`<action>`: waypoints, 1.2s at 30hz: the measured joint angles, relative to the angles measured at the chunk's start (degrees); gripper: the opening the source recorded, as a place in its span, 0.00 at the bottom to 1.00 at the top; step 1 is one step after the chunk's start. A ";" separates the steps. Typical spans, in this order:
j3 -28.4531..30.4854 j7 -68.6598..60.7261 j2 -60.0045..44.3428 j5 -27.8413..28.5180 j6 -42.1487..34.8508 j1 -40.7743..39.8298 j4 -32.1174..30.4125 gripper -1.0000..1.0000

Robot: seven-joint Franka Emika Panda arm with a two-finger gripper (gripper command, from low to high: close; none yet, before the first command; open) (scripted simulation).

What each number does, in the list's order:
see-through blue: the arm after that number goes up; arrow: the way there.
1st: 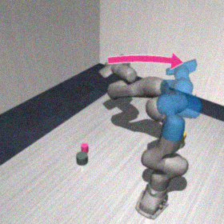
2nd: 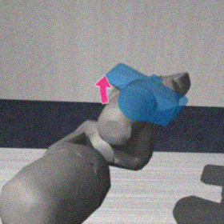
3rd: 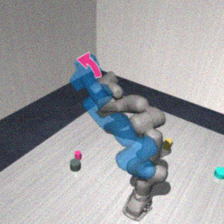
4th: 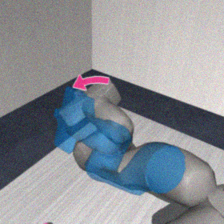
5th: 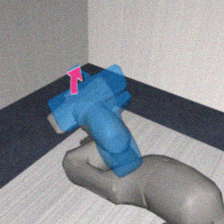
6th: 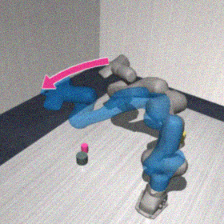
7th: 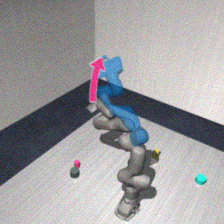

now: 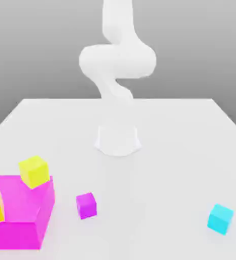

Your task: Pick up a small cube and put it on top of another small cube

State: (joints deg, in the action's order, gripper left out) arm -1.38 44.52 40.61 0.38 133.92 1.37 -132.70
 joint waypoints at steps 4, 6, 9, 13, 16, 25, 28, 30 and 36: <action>-2.35 -2.09 -8.62 0.74 3.54 2.30 -1.51 0.50; -3.53 -3.05 -12.78 1.16 5.24 3.40 -2.24 0.50; -5.35 -4.43 -18.99 1.87 7.79 5.01 -3.33 0.50; -7.83 -6.09 -27.29 3.06 11.19 7.13 -4.78 0.50; -9.67 -7.16 -33.54 4.19 13.72 8.70 -5.87 0.50; -13.06 -9.79 -52.42 8.42 21.24 15.44 -9.09 0.50; -11.93 -8.53 -58.72 11.18 25.07 17.42 -8.71 0.50; -9.84 -7.02 -62.86 13.28 28.15 19.21 -7.87 0.50; -8.67 -6.25 -64.91 14.28 29.71 20.20 -7.42 0.00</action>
State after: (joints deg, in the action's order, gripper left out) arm -10.05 38.26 -24.30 14.65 163.63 21.57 -140.12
